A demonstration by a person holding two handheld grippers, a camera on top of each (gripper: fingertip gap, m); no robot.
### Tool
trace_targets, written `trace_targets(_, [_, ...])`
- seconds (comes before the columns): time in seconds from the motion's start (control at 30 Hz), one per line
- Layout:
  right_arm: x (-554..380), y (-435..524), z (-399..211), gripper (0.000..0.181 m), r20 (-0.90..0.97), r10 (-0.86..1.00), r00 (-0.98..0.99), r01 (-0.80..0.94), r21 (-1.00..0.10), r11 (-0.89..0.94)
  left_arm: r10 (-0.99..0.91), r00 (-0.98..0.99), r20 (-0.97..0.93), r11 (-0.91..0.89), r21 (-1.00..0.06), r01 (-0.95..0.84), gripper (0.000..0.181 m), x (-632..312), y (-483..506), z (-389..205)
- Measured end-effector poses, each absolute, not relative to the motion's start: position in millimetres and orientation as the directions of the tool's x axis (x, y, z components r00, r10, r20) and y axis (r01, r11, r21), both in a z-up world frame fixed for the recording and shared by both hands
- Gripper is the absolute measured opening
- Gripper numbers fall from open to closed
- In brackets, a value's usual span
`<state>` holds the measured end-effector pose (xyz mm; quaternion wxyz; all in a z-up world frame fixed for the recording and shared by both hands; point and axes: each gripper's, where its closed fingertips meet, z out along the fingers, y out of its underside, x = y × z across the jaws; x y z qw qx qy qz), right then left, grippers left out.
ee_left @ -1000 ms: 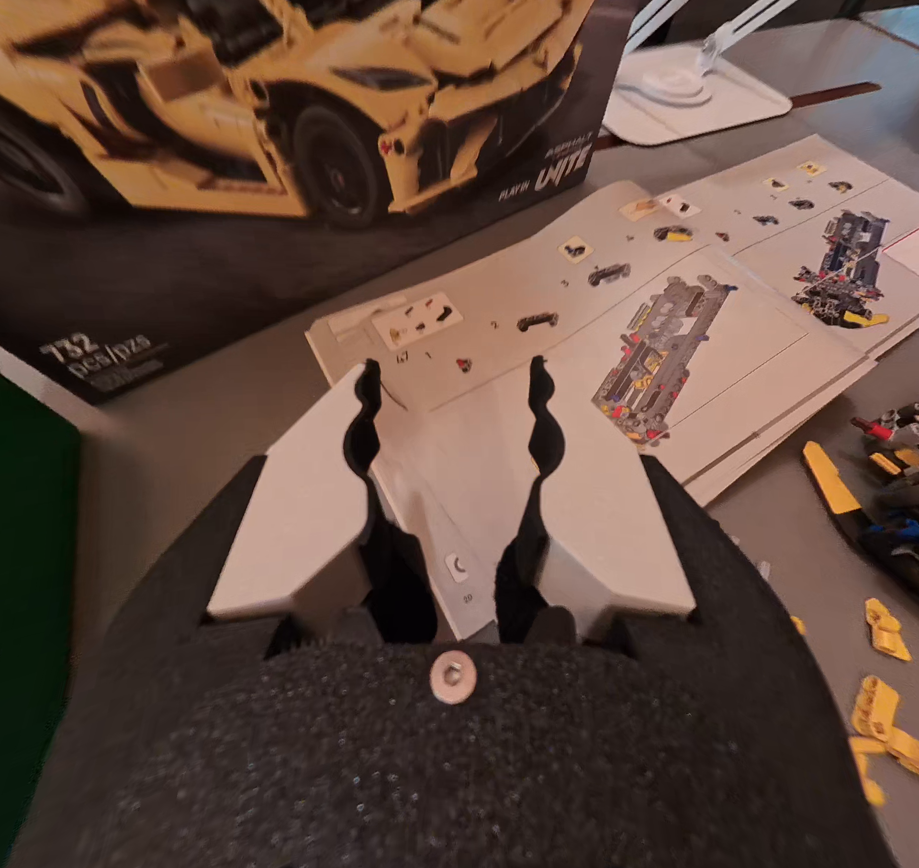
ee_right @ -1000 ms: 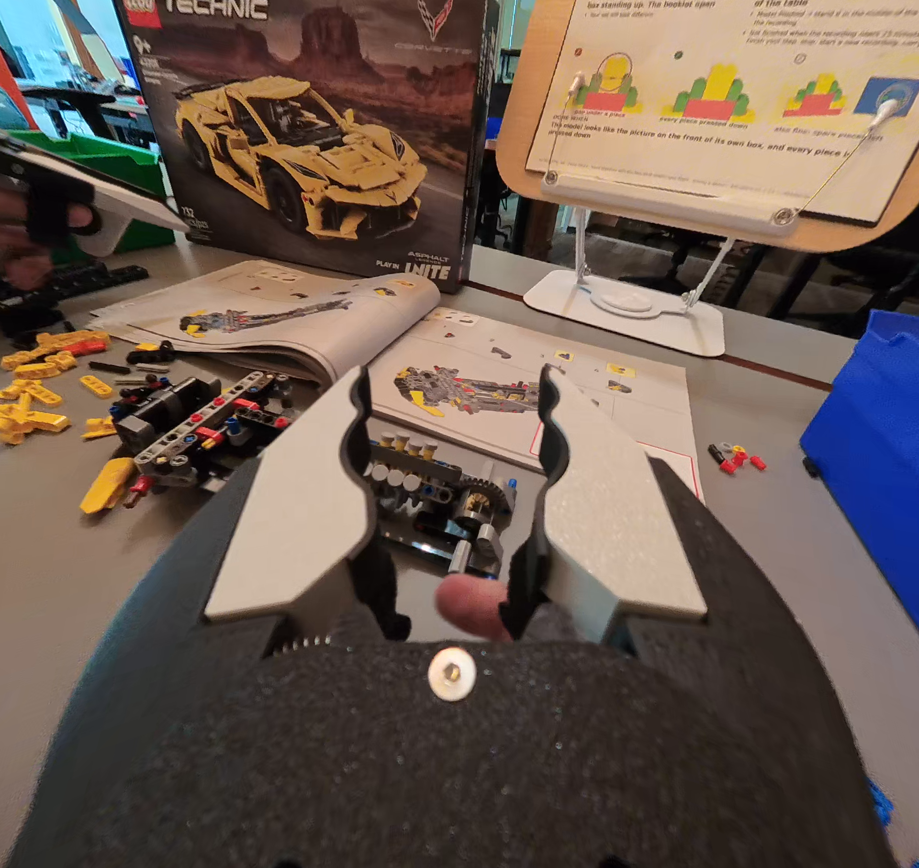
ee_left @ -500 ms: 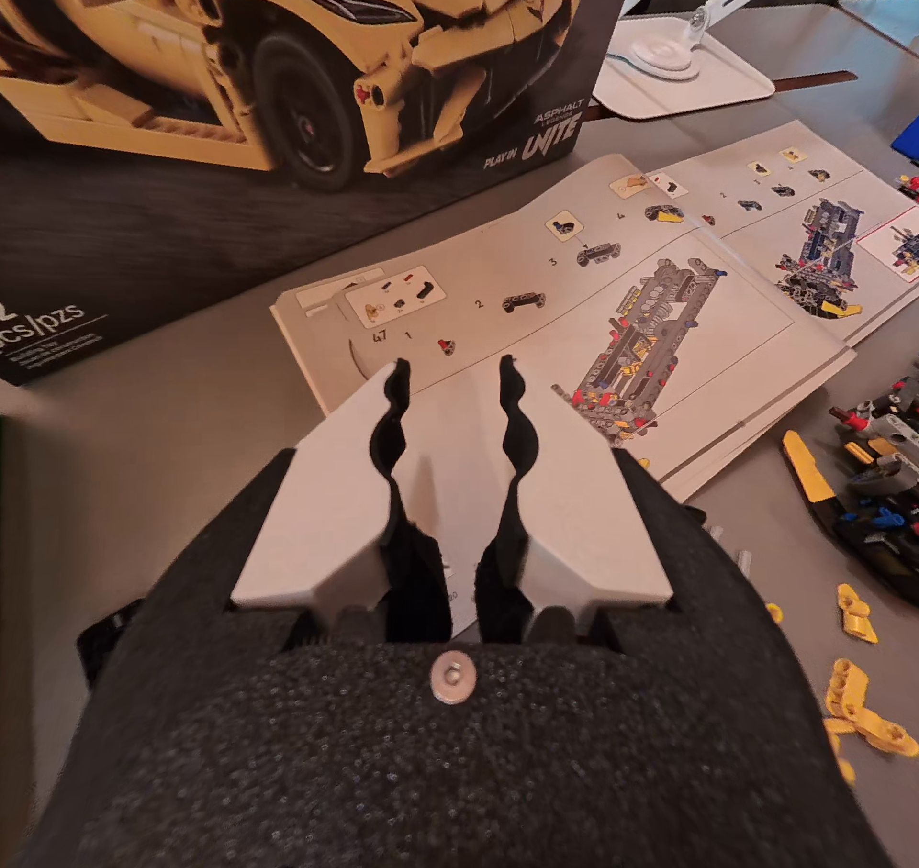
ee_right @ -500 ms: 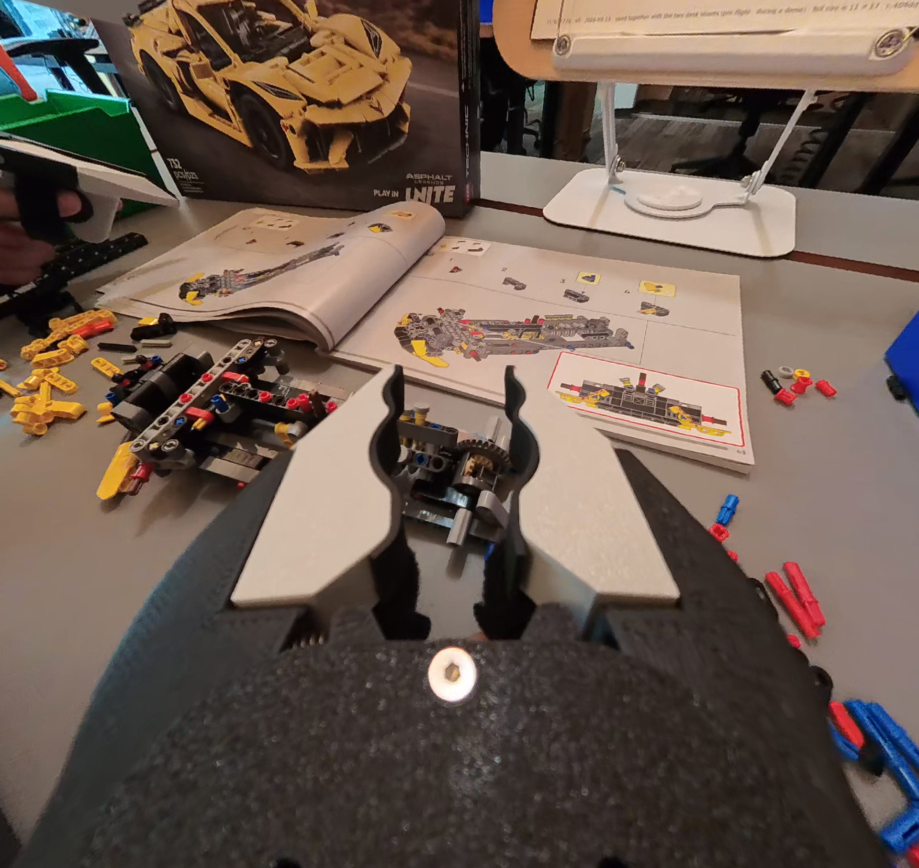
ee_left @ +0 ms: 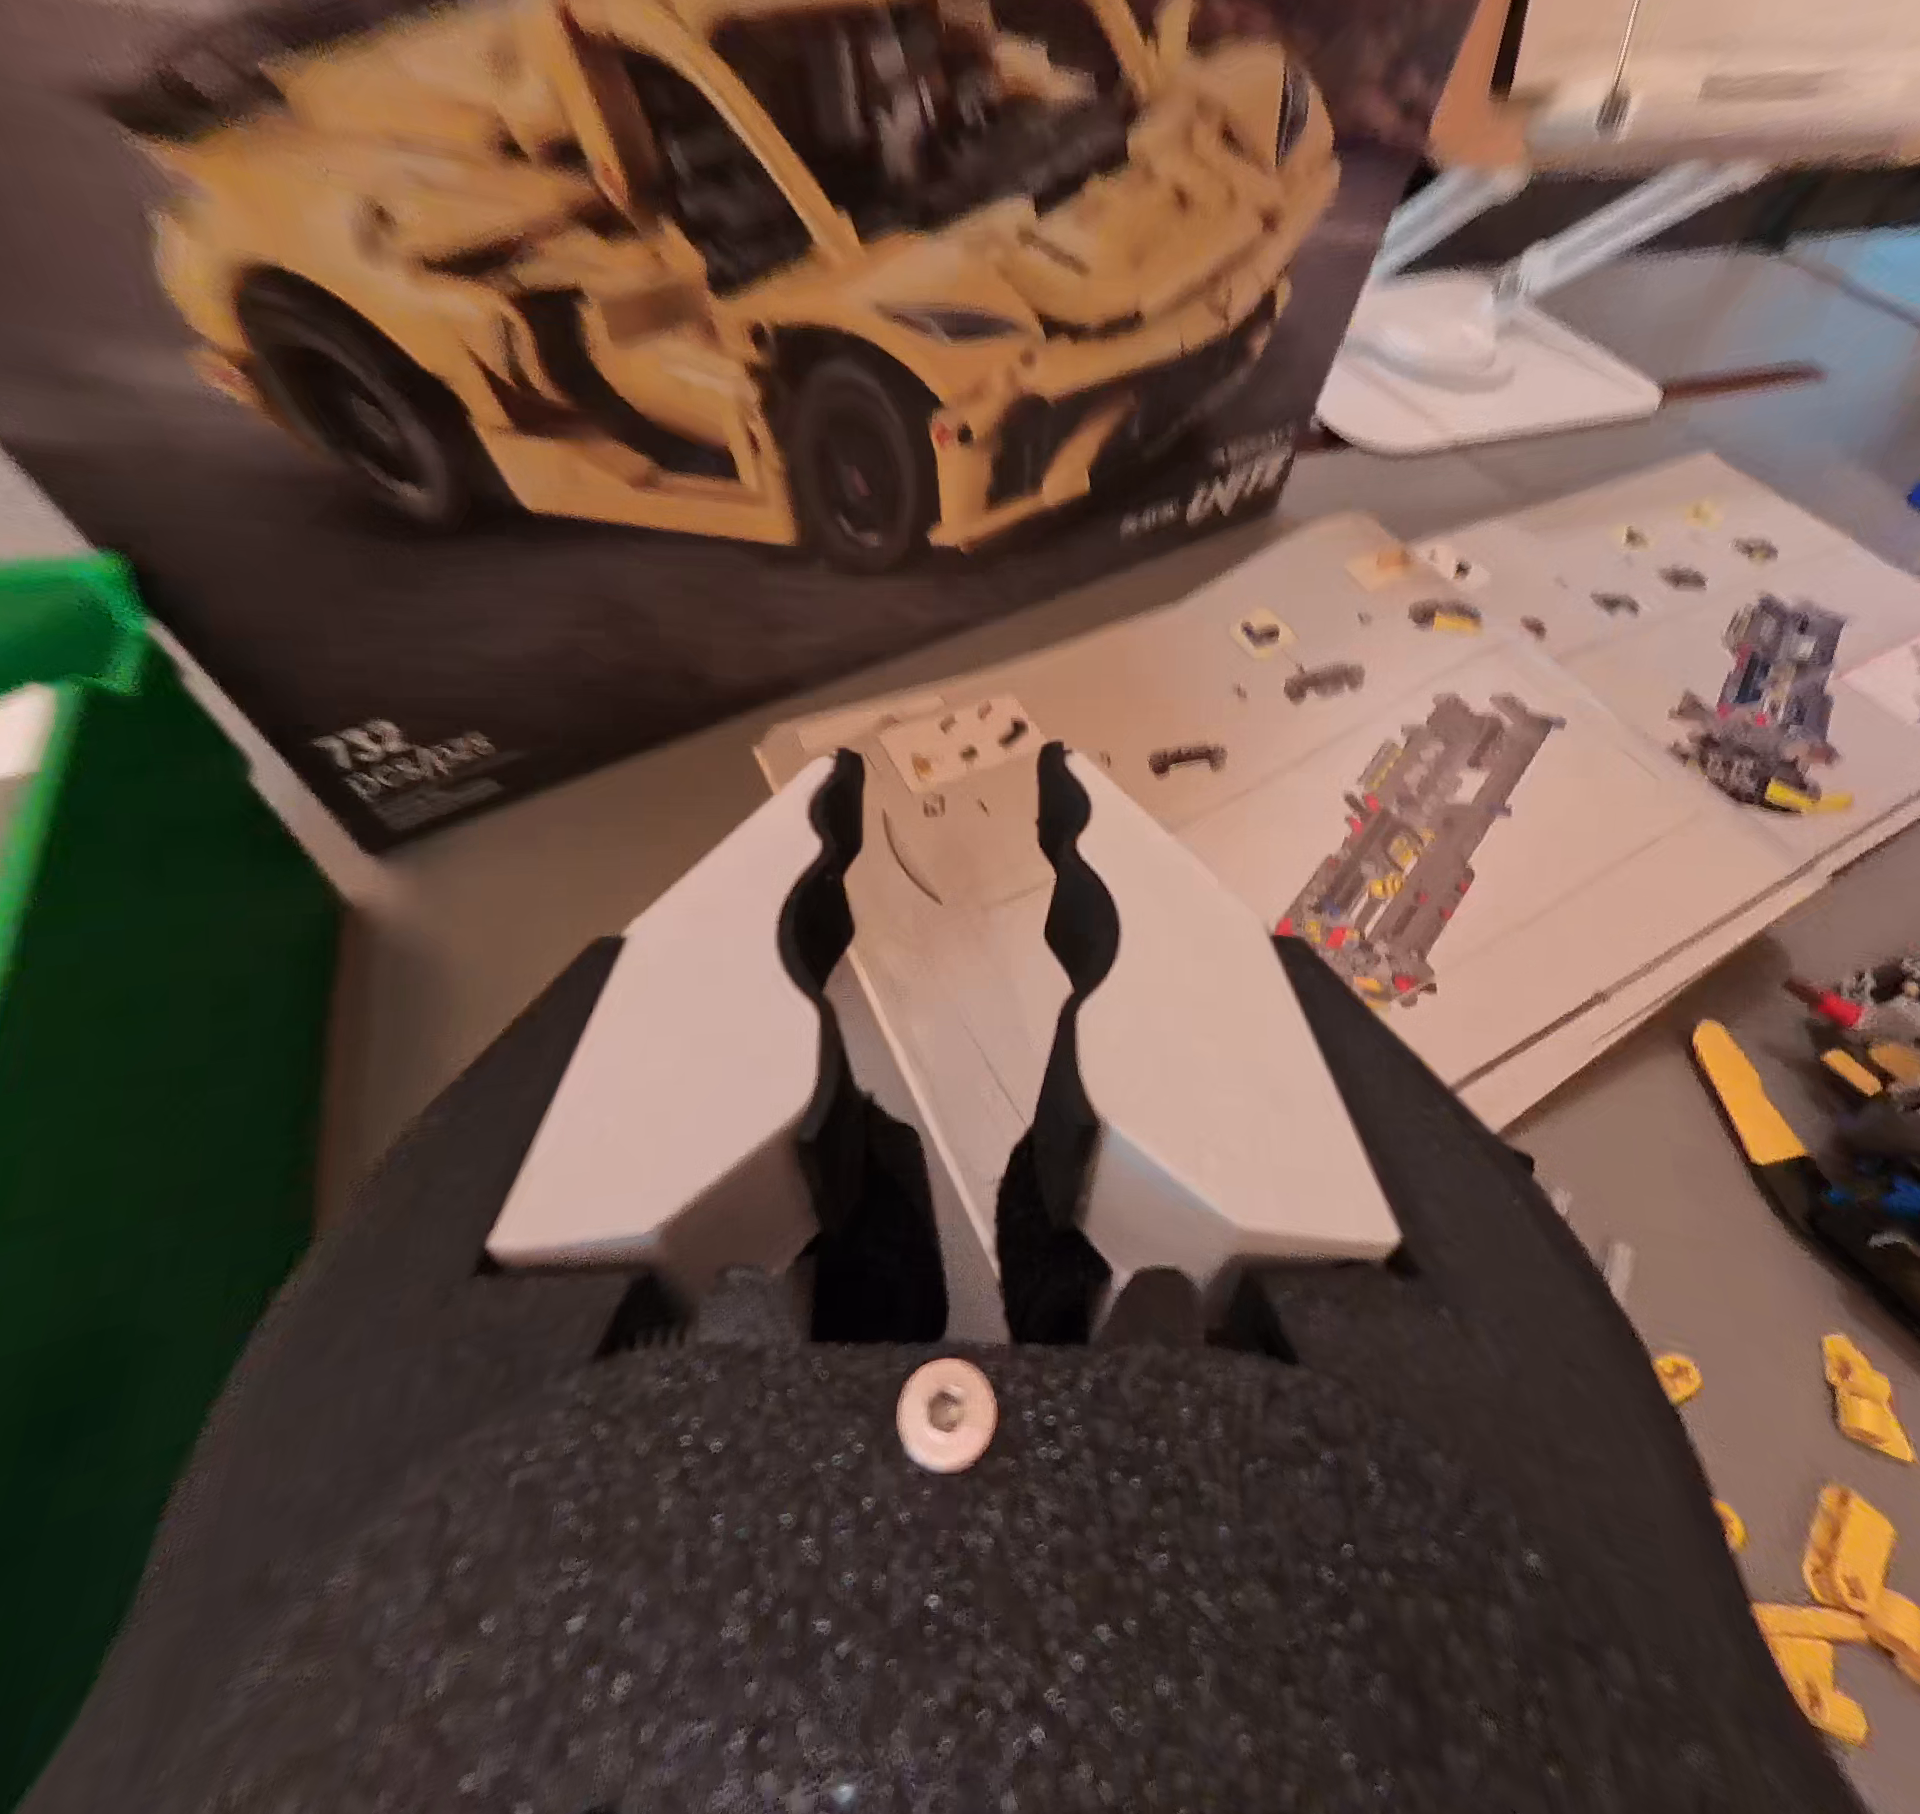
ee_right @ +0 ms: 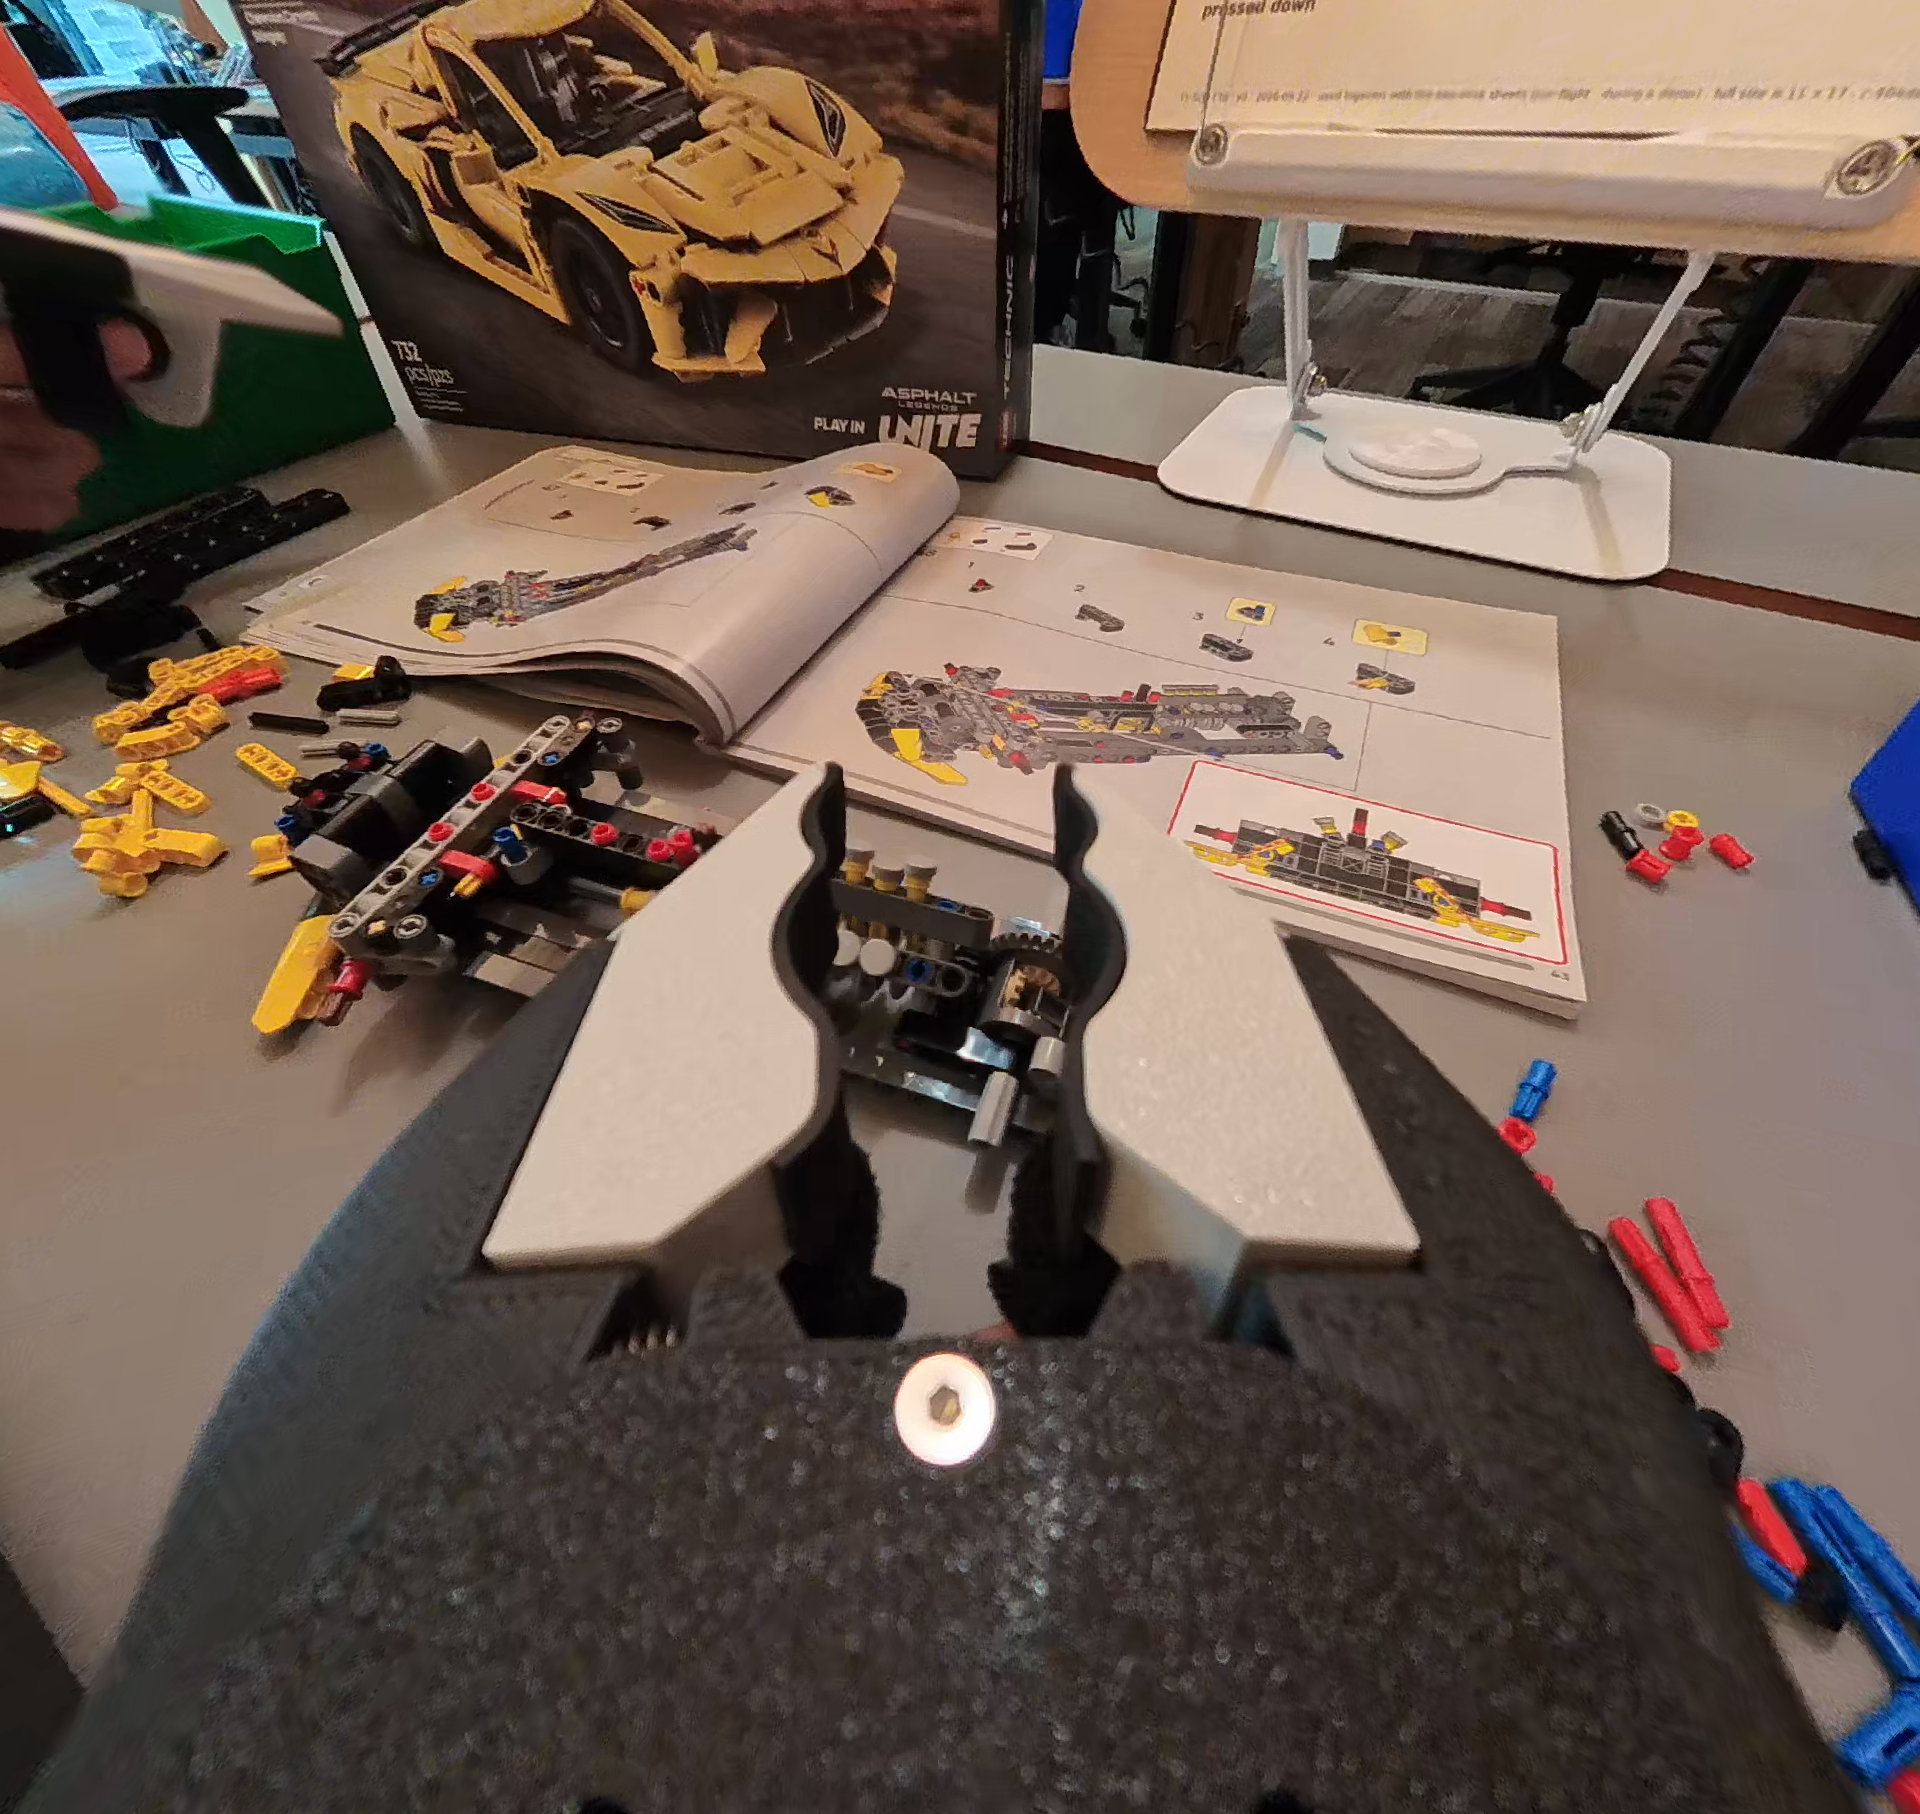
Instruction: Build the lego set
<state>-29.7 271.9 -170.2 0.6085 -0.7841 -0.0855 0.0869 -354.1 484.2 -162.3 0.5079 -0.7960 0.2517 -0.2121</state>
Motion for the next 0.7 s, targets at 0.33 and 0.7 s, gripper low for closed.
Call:
trace_targets(0.33, [-38.7, 265.3, -164.6, 0.039, -0.056, 0.279, 0.959, 0.008, -0.974, -0.225, -0.684, 0.73, -0.003, -0.356, -0.872, -0.337, 0.024, -385.5, 433.5, -132.3])
trace_targets(0.7, [-47.5, 260.0, -163.4, 0.038, -0.083, 0.322, 0.943, -0.009, -0.974, -0.225, -0.895, 0.378, -0.239, -0.305, -0.291, -0.907, 0.041, -412.8, 375.8, -217.6])
